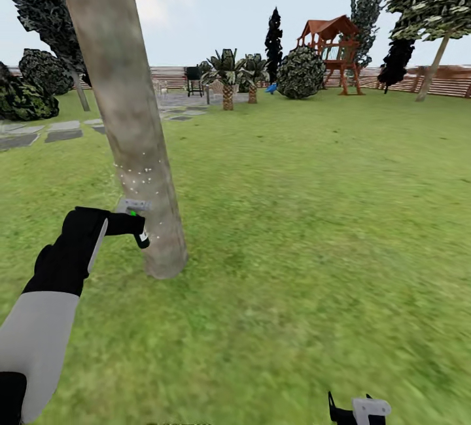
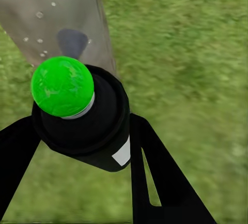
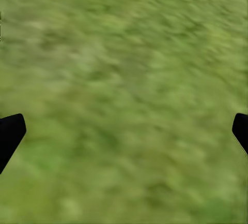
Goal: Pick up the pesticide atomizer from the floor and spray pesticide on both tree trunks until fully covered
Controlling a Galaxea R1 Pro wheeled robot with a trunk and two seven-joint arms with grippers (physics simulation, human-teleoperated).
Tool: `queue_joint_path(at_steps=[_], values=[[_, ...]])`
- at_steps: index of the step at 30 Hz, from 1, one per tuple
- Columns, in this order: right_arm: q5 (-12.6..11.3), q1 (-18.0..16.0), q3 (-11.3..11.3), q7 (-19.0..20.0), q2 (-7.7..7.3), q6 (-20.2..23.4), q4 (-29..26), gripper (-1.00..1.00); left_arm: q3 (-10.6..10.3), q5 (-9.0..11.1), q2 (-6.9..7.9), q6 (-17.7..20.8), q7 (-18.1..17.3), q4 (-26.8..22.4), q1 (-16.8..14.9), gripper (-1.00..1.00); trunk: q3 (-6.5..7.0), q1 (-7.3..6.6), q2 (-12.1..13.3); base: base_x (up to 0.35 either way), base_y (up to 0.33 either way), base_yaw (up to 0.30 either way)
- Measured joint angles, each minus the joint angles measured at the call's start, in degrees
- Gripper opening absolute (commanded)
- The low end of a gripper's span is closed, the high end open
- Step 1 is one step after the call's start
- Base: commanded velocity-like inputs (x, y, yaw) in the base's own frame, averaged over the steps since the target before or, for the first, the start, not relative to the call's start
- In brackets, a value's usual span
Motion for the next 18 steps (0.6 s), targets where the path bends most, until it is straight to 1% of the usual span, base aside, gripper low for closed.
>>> queue_joint_path(at_steps=[3, 7, 9, 12, 14, 15, 16, 18], values=[[0.02, 0.0, 0.0, 0.01, 0.0, 0.0, 0.02, 1.0, 0.0, -0.02, 0.0, -0.02, 0.0, 0.03, 0.0, -1.0, 0.0, 0.0, 0.0, 0.0, -0.275, 0.166], [0.0, 0.0, 0.0, 0.01, 0.0, 0.0, 0.01, 1.0, 0.0, -0.05, 0.0, -0.01, 0.05, 0.06, 0.0, -1.0, 0.0, 0.0, 0.0, 0.0, -0.275, 0.022], [0.02, 0.0, 0.0, 0.01, 0.0, 0.0, 0.02, 1.0, 0.0, -0.6, 0.06, -0.07, 0.28, 0.19, 0.06, -1.0, 0.0, 0.0, 0.0, 0.043, -0.275, 0.002], [0.05, 0.0, 0.0, 0.01, 0.0, 0.0, 0.01, 1.0, 0.09, -1.16, 0.68, -0.11, 0.49, 0.42, 0.11, -1.0, 0.0, 0.0, 0.0, 0.09, -0.275, 0.035], [0.05, 0.0, 0.0, 0.01, 0.0, 0.0, 0.01, 1.0, 0.15, -1.36, 1.54, -0.17, 0.6, 0.46, 0.14, -1.0, 0.0, 0.0, 0.0, 0.12, -0.274, 0.161], [0.03, 0.0, 0.0, 0.01, 0.0, 0.0, 0.02, 1.0, 0.6, -1.56, 2.07, -0.22, 0.9, 0.51, 0.16, -1.0, 0.0, 0.0, 0.0, 0.133, -0.274, 0.245], [0.04, 0.0, 0.0, 0.01, 0.0, 0.0, 0.02, 1.0, 1.91, -1.71, 2.41, -0.25, 1.43, 0.54, 0.16, -1.0, 0.0, 0.0, 0.0, 0.135, -0.273, 0.257], [0.03, 0.0, 0.02, 0.01, 0.0, 0.0, 0.03, 1.0, 2.9, -1.28, 2.55, -0.17, 1.78, 0.56, 0.17, -1.0, 0.0, 0.0, 0.0, 0.137, -0.273, 0.268]])
